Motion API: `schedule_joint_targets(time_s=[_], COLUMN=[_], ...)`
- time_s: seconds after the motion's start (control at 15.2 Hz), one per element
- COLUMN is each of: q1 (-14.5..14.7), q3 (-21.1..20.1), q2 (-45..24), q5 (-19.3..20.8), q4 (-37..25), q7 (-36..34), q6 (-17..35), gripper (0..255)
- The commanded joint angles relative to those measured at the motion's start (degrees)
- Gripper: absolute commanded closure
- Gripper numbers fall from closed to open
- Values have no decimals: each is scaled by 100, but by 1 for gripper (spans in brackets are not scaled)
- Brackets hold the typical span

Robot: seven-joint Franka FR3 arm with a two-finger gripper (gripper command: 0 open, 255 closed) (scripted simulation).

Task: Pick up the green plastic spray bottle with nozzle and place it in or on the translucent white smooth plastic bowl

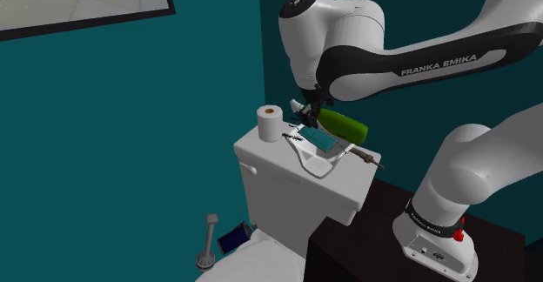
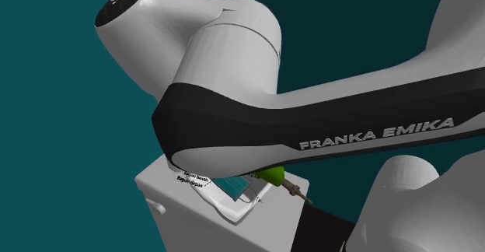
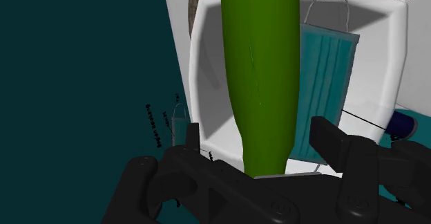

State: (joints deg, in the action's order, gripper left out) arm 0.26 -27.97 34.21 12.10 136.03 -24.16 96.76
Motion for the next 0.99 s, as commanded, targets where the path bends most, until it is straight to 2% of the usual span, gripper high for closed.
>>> schedule_joint_targets(time_s=[0.0,0.13,0.4,0.92], q1=[1,-7,-20,-20], q3=[2,-14,-179,-179], q2=[3,-32,-183,-183], q5=[-2,2,-50,-50], q4=[7,-20,-834,-834], q7=[2,-14,-32,-31], q6=[-2,0,-696,-696], gripper=[0,0,0,0])
